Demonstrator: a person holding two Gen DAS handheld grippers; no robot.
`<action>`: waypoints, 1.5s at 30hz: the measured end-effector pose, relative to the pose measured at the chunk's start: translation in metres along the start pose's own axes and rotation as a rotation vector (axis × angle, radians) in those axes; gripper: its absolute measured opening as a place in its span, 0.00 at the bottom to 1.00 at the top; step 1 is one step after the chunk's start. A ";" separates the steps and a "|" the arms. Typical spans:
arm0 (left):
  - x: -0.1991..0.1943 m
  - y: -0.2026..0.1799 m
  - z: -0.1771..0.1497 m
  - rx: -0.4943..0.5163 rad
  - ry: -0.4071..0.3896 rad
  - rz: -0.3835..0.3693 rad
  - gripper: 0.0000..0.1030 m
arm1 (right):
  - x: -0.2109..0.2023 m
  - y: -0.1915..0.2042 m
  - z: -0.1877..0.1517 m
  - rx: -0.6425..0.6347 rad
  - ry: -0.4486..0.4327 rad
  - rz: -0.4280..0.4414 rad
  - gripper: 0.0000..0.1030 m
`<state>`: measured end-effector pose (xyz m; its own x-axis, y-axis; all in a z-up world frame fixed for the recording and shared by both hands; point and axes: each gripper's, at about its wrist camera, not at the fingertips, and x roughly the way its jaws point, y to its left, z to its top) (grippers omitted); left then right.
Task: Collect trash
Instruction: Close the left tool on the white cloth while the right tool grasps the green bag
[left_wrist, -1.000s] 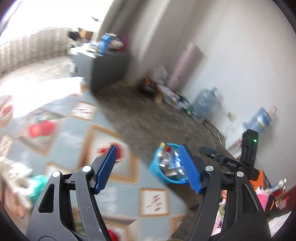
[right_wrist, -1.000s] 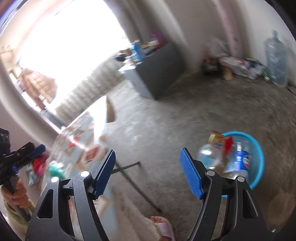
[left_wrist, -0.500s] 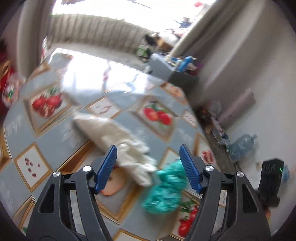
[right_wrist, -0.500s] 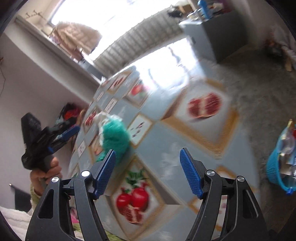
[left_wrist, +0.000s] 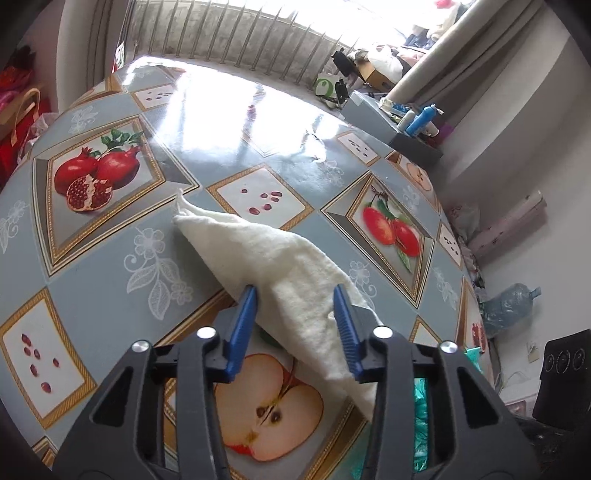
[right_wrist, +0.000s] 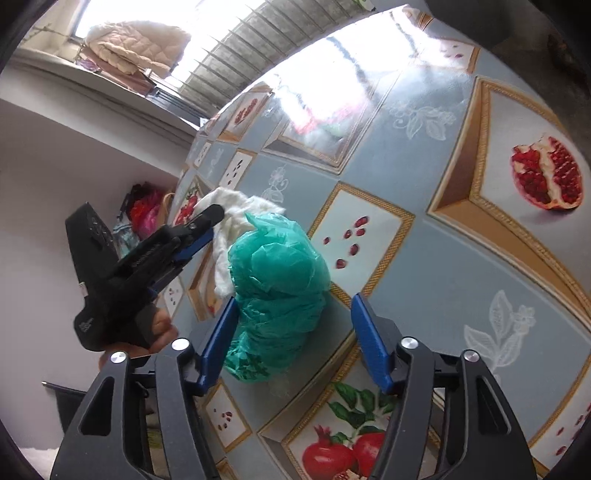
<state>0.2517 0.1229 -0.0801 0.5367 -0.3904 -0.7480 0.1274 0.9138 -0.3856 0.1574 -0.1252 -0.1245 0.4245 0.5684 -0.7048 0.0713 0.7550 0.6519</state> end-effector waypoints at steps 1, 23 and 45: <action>0.002 -0.002 0.000 0.009 0.000 0.000 0.31 | 0.001 0.000 0.000 -0.001 0.001 0.014 0.51; -0.025 -0.046 -0.058 0.459 0.269 -0.350 0.02 | -0.117 -0.043 -0.029 -0.230 -0.057 -0.255 0.41; -0.021 -0.073 -0.069 0.359 0.167 -0.035 0.56 | -0.063 -0.030 -0.021 -0.180 -0.040 -0.281 0.53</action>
<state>0.1736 0.0565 -0.0728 0.3875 -0.4077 -0.8268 0.4423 0.8691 -0.2213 0.1098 -0.1764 -0.1055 0.4465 0.3187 -0.8361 0.0319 0.9281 0.3709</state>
